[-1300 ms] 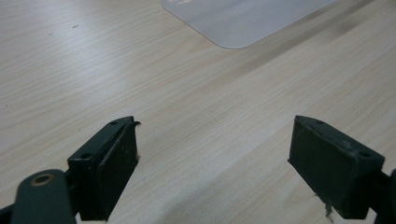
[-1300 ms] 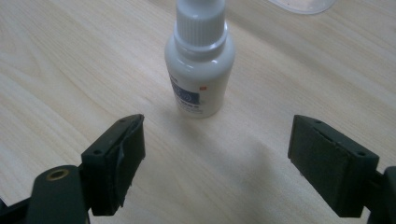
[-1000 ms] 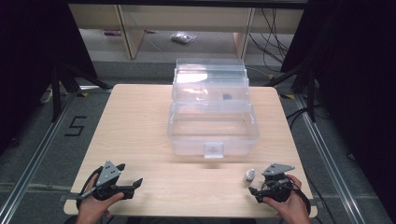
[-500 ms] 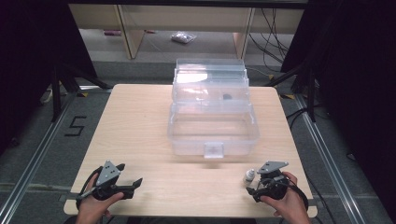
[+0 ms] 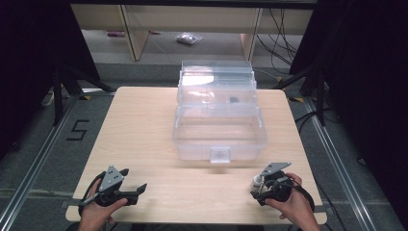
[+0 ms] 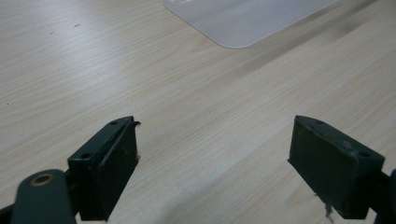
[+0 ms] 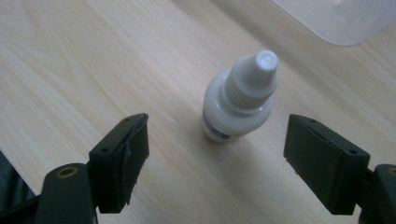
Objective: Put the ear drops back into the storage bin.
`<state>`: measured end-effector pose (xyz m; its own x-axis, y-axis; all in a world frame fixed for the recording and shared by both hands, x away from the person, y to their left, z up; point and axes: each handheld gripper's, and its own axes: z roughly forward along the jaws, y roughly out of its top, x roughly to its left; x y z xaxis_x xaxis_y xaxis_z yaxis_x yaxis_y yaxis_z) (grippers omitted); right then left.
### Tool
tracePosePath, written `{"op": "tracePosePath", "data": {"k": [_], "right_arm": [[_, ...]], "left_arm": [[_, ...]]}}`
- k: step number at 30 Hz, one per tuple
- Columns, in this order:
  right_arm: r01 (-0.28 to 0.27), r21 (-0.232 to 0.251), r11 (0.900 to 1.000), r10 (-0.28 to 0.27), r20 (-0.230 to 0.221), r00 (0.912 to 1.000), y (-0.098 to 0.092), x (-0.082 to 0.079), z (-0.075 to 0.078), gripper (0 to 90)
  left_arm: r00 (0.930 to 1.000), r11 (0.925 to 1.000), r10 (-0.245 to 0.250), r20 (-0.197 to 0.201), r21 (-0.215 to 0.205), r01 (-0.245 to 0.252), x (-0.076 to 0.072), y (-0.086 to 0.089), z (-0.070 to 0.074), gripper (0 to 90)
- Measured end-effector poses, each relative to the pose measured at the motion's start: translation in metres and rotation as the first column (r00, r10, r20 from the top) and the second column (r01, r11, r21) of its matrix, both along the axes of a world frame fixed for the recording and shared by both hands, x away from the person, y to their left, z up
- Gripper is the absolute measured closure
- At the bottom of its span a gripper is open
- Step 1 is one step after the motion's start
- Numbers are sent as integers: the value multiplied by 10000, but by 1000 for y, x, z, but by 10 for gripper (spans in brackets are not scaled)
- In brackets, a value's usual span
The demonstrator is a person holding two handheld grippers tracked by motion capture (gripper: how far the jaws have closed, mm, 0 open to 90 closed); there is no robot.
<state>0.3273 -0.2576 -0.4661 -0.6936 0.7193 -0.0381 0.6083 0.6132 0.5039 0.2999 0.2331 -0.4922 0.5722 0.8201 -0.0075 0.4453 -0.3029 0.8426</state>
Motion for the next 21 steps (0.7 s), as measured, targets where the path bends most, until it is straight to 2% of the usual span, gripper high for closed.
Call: {"op": "tracePosePath", "data": {"k": [4, 6, 8, 14, 16, 17, 20, 21], "right_arm": [[-4, -63, 10000, 3, -103, 9999, 2, 2, 3, 235], [-309, -258, 9992, 306, -147, 9994, 3, 6, 4, 239], [-265, -321, 9991, 254, -341, 9991, 6, 8, 6, 242], [-532, -679, 9963, 502, -453, 9977, 8, 13, 13, 254], [-507, -801, 9955, 454, -664, 9968, 11, 13, 15, 261], [-744, -913, 9930, 684, -666, 9954, 11, 15, 16, 267], [-932, -1179, 9886, 836, -842, 9929, 15, 19, 14, 285], [-1028, -1223, 9872, 927, -855, 9920, 15, 21, 14, 289]], "left_arm": [[10000, 10000, 12, 0, 3, -12, 0, 0, 0, 150], [10000, 10000, 12, 4, 7, -12, 0, 0, 0, 150], [10000, 10000, 44, 15, -44, -44, 0, 0, 0, 150], [10000, 10000, 0, 1, 14, 0, 0, 0, 0, 150], [10000, 10000, 24, 0, 36, -24, 0, 0, 0, 150], [10000, 10000, 25, 5, 47, -25, 0, 0, 0, 150], [10000, 10000, 26, 20, -62, -26, 0, 0, 0, 150], [10000, 10000, 5, 3, 17, -5, 0, 0, 0, 150]]}}
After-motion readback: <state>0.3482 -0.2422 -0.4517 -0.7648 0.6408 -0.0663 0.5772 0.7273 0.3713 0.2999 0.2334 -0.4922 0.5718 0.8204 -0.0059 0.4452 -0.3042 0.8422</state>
